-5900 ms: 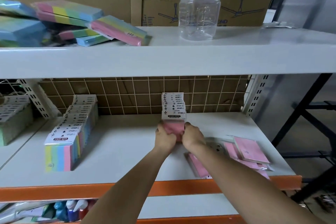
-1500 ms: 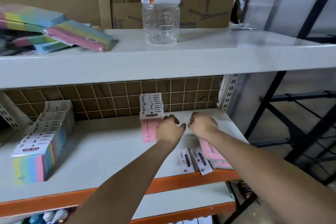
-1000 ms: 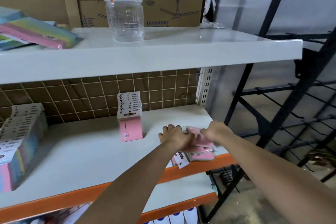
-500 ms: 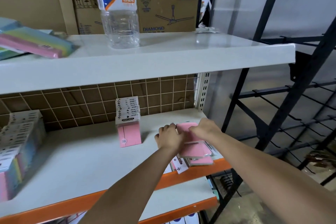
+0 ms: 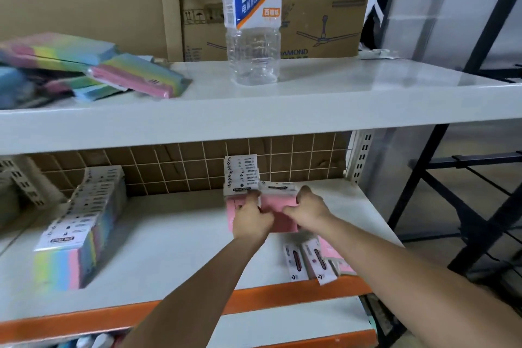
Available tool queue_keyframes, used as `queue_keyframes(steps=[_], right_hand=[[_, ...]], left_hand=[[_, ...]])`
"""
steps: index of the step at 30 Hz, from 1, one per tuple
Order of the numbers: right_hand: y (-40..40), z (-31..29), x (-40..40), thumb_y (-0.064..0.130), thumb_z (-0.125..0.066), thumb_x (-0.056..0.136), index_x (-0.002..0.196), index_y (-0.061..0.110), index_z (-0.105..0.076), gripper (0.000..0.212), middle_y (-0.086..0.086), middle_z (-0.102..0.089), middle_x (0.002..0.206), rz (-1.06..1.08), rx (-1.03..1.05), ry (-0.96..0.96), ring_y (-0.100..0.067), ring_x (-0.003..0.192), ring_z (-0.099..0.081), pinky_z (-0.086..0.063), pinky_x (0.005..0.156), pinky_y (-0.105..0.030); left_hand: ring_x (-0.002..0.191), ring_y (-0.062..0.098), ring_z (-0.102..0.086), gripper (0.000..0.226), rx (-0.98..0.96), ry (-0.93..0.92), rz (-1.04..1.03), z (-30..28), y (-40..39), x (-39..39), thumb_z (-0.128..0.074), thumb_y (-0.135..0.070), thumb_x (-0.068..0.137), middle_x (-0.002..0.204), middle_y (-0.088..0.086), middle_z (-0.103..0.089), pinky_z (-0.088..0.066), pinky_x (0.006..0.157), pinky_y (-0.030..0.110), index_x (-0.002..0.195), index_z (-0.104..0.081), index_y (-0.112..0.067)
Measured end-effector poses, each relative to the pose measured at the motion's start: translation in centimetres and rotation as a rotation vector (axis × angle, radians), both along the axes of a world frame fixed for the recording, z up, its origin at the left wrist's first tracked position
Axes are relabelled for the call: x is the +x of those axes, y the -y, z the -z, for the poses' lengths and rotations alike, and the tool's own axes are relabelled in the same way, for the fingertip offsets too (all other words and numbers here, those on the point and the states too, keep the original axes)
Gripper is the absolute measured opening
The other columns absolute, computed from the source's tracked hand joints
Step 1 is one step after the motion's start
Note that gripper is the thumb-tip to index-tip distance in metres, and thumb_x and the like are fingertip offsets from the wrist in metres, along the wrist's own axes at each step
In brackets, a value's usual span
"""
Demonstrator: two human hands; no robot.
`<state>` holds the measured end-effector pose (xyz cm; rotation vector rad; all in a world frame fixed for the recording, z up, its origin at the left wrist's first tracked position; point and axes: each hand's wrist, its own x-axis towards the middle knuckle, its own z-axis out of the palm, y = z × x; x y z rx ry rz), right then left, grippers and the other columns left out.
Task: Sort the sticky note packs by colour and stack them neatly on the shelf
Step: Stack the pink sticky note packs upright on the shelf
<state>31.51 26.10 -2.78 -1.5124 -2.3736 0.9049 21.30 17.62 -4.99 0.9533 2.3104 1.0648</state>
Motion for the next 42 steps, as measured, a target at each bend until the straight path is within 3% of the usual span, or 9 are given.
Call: queue_keyframes(steps=[4,8,14,20,24,31,37,42], right_hand=[[0.5,0.6,-2.0,0.027,-0.065,0.086,0.111,0.009,-0.04,0.04,-0.012,-0.059,0.104,-0.008,-0.054,-0.049,-0.028,0.078,-0.065,-0.045,0.062,-0.029],[1.3,1.5,-3.8,0.021,-0.064,0.088,0.126,0.002,-0.039,0.049,-0.016,-0.061,0.115,-0.041,-0.021,-0.001,-0.032,0.102,-0.062,-0.039,0.066,-0.027],[1.9,3.3,-6.2,0.011,-0.059,0.087,0.12,0.005,-0.039,0.039,-0.017,-0.06,0.114,-0.053,-0.014,0.036,-0.035,0.103,-0.061,-0.046,0.072,-0.033],[1.7,3.9,-7.6,0.01,-0.058,0.087,0.12,0.005,-0.039,0.039,-0.018,-0.061,0.113,-0.07,0.032,0.06,-0.036,0.104,-0.061,-0.045,0.075,-0.033],[1.3,4.0,-7.8,0.011,-0.059,0.087,0.118,0.005,-0.039,0.037,-0.018,-0.061,0.112,-0.09,0.06,0.059,-0.035,0.102,-0.061,-0.041,0.069,-0.031],[1.1,4.5,-8.2,0.015,-0.06,0.087,0.118,0.005,-0.042,0.037,-0.017,-0.061,0.114,-0.077,0.037,0.094,-0.035,0.105,-0.061,-0.046,0.077,-0.033],[1.4,5.7,-8.0,0.023,-0.057,0.086,0.115,0.012,-0.059,0.031,-0.011,-0.064,0.117,-0.101,0.076,0.201,-0.03,0.108,-0.061,-0.047,0.082,-0.03],[1.4,5.7,-8.0,0.022,-0.058,0.087,0.115,0.01,-0.057,0.031,-0.012,-0.063,0.118,-0.087,0.047,0.178,-0.03,0.109,-0.06,-0.047,0.083,-0.029]], left_hand=[[0.104,0.037,-0.058,0.052,0.023,-0.096,-0.043,0.7,1.0,-1.5,-0.053,-0.013,0.083,0.119,0.015,-0.055,-0.045,0.077,0.034,0.133,-0.039,-0.02],[0.094,0.035,-0.059,0.047,0.019,-0.09,-0.066,1.7,1.8,-2.9,-0.048,-0.009,0.086,0.111,0.014,-0.062,-0.043,0.067,0.032,0.13,-0.036,-0.019],[0.098,0.036,-0.058,0.044,0.0,-0.069,-0.101,2.8,2.3,-5.0,-0.048,-0.01,0.088,0.111,0.014,-0.061,-0.043,0.073,0.034,0.13,-0.038,-0.016],[0.086,0.035,-0.063,0.03,0.007,-0.07,-0.079,3.7,2.2,-6.6,-0.046,-0.019,0.09,0.101,0.014,-0.063,-0.053,0.074,0.042,0.119,-0.038,-0.019],[0.087,0.036,-0.062,0.032,0.029,-0.091,-0.088,3.8,2.0,-6.7,-0.048,-0.016,0.087,0.104,0.012,-0.06,-0.051,0.072,0.041,0.118,-0.038,-0.018],[0.106,0.036,-0.056,0.035,-0.088,-0.089,-0.128,3.8,1.6,-6.8,-0.053,-0.016,0.089,0.118,0.018,-0.055,-0.044,0.079,0.037,0.12,-0.043,-0.004],[0.1,0.034,-0.06,0.023,-0.16,-0.076,-0.073,4.0,1.7,-7.0,-0.05,-0.017,0.091,0.11,0.015,-0.064,-0.044,0.074,0.031,0.111,-0.058,-0.009],[0.101,0.035,-0.059,0.024,-0.149,-0.029,-0.102,3.9,1.8,-6.9,-0.049,-0.018,0.091,0.112,0.017,-0.064,-0.047,0.077,0.035,0.113,-0.056,-0.01]])
